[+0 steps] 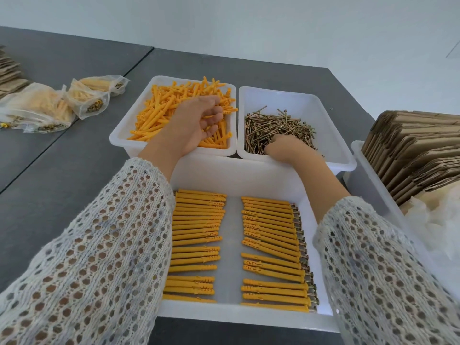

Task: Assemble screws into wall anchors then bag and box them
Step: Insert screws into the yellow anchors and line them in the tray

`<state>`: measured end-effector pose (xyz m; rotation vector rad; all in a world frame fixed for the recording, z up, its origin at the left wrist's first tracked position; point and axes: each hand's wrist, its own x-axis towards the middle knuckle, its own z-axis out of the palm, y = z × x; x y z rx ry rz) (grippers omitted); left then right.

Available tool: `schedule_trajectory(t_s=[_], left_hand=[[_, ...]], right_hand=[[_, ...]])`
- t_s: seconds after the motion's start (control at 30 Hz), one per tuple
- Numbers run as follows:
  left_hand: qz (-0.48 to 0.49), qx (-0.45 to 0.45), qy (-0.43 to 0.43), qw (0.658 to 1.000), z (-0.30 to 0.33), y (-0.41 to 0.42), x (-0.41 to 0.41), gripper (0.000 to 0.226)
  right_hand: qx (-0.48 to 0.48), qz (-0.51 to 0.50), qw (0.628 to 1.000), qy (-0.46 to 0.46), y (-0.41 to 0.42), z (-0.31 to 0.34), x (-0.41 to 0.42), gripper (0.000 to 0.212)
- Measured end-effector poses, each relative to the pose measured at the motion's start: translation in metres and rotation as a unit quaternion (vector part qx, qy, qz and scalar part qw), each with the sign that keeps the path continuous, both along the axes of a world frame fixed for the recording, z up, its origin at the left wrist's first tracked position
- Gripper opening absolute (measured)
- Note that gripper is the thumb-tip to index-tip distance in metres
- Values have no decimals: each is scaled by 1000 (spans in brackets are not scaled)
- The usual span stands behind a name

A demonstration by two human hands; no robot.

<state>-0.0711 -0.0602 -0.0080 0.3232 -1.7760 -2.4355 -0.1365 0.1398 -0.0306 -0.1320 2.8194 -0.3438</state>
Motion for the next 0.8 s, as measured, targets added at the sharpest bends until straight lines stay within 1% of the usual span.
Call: schedule_trajectory(t_s=[0.07,0.1,0.13,0.2,0.23,0.27,0.3,0.33,0.4,0.47,0.5,0.53,0.63,0.73,0.8], left_hand=[[-5,-20,-1,1000,-1,1,-1,24],[-7,-33,-4,999,-2,1,-1,24],[-8,-48,-6,999,-2,1,-2,23],[-5,-98,-4,995,-5,3,-4,22],[-1,-143,2,990,-6,3,-5,22],[6,-209,11,978,-9,3,-6,22],[12,-288,23,957,-12,4,-6,22],[17,-366,41,930,-15,7,-5,22],[25,-500,81,862,-22,17,-3,25],[43,-608,98,787,-27,26,-3,29],[52,-639,89,762,-28,29,-3,30],[53,-650,73,755,-27,29,-2,29],[30,-631,24,775,-27,25,-3,27],[32,-651,18,759,-29,26,-5,27],[33,-654,20,755,-31,27,-6,27]], right_hand=[[4,-14,1000,-13,-1,0,0,54],[2,-19,1000,-12,-1,0,1,52],[0,-23,1000,-7,0,-1,2,46],[-1,-18,1000,2,1,-2,0,26],[6,-8,1000,0,0,-2,-1,21],[9,3,1000,-4,-1,-1,-3,24],[5,10,1000,-8,-2,-1,-5,29],[-4,13,1000,-11,-3,0,-6,33],[-19,17,1000,-14,-3,3,-7,36],[-26,23,999,-18,-4,4,-6,35],[-30,26,999,-18,-3,5,-5,35],[-35,25,999,-16,-3,5,-4,34],[-79,7,997,19,1,3,1,32],[-119,-10,989,91,5,-1,7,23],[-132,-11,981,141,4,-2,9,18]])
